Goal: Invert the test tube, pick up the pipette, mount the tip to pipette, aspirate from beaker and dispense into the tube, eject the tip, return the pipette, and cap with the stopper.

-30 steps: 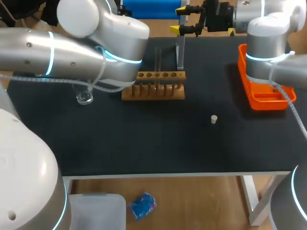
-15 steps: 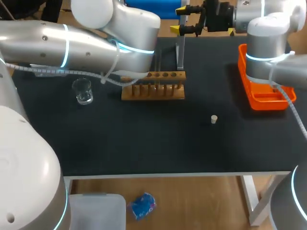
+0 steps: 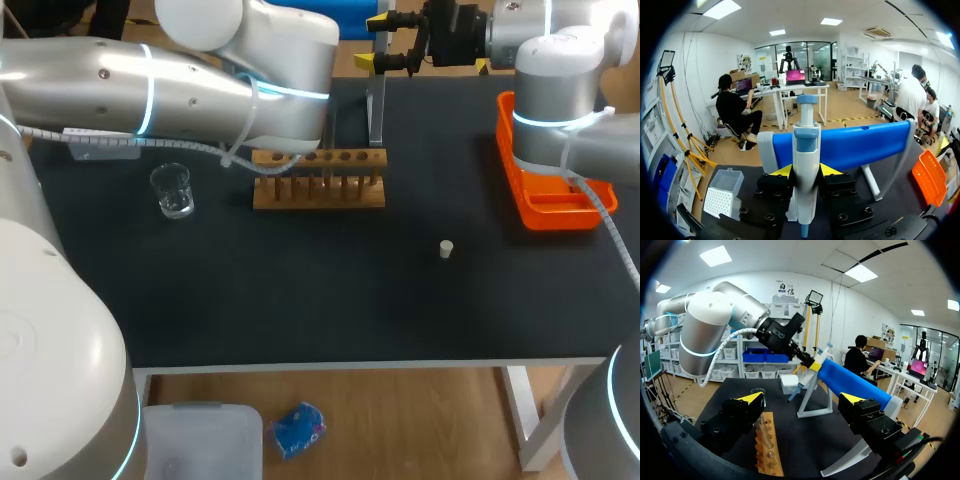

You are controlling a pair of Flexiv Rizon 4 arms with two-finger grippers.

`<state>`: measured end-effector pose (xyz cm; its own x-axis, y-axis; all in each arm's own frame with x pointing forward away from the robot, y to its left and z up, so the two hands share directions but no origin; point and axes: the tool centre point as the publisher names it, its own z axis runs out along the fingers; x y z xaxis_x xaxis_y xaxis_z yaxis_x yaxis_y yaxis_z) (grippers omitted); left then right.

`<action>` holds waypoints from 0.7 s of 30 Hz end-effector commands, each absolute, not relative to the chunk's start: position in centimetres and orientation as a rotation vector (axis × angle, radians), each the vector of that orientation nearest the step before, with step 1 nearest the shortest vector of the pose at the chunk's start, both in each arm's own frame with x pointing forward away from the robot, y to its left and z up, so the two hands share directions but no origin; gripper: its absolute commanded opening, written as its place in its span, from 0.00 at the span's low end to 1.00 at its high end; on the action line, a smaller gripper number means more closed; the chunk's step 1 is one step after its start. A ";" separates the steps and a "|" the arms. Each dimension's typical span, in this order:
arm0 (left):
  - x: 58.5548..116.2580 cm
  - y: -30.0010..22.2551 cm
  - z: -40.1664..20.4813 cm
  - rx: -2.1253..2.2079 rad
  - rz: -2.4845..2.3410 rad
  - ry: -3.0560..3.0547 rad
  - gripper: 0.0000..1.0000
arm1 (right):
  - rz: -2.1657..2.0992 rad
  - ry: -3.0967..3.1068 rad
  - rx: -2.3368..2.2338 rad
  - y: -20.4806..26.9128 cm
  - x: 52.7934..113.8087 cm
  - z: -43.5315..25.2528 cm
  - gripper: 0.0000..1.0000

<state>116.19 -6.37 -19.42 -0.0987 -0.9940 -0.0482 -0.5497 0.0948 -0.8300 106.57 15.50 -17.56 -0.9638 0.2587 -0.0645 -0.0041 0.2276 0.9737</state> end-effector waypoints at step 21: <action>117.3 -6.5 -19.0 -1.530 -0.843 1.720 0.00 | 1.814 2.286 0.241 15.5 106.6 -17.6 1.00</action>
